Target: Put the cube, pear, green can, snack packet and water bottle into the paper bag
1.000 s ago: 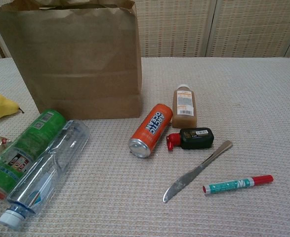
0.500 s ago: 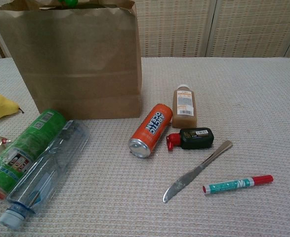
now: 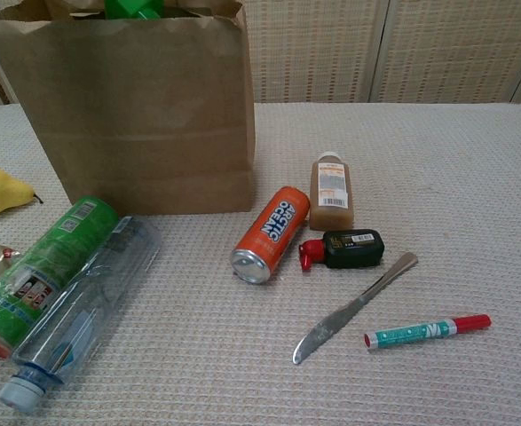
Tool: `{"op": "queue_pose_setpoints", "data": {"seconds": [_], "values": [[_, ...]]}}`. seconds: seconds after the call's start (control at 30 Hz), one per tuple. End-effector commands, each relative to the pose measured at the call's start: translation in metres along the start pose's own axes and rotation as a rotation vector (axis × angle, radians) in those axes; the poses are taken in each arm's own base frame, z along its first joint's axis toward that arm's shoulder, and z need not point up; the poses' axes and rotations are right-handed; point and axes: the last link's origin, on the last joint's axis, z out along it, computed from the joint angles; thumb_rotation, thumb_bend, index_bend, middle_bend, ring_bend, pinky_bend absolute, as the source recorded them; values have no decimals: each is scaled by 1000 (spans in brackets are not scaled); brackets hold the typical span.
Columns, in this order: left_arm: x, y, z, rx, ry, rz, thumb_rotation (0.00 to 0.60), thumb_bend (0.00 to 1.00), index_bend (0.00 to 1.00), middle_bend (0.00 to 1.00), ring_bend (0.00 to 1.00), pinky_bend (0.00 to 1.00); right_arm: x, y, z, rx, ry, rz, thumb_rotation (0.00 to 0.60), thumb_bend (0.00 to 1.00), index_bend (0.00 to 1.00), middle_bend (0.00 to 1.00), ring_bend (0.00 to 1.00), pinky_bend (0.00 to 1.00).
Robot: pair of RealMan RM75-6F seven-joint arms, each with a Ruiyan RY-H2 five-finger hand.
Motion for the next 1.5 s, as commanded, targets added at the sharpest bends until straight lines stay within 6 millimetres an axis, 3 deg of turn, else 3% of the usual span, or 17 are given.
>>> {"op": "queue_pose_setpoints", "data": {"seconds": [0.03,0.27,0.4,0.47,0.6,0.67,0.87,1.0,1.17,1.23,1.5], "values": [[0,-3,-3,5,-5,-16,600,390,163,36,66,275,0,0,0,0,1,-1,600,60,0,0,0,0],[9,-26,-24,31,5,-25,600,393,182,50,74,277,0,0,0,-2,-2,2,600,60,0,0,0,0],[24,-40,-43,44,39,-54,600,416,212,86,103,290,0,0,-1,0,1,0,600,60,0,0,0,0],[35,-49,-57,47,74,-63,600,466,275,168,176,339,1,0,-1,-1,4,-1,600,60,0,0,0,0],[54,-71,-86,64,153,-67,600,546,459,408,402,536,1,0,-2,4,8,-3,600,60,0,0,0,0],[64,-88,-104,90,192,-80,600,551,496,475,455,573,1,-1,-3,8,11,-6,600,60,0,0,0,0],[78,-133,-135,182,226,-64,600,552,507,503,464,574,0,-1,-4,11,15,-14,600,60,0,0,0,0],[70,-160,-143,228,146,44,600,551,468,452,427,541,-2,-2,-3,11,10,-18,600,60,0,0,0,0],[47,-180,-143,242,-31,261,600,427,138,92,87,235,-3,-2,-3,10,5,-26,600,60,0,0,0,0],[39,-185,-140,240,-65,323,600,402,86,23,34,180,-3,-2,-3,7,2,-27,600,60,0,0,0,0],[10,-210,-127,247,-199,574,600,369,0,0,0,85,-3,1,-2,-12,-10,-22,600,60,0,0,0,0]]}}
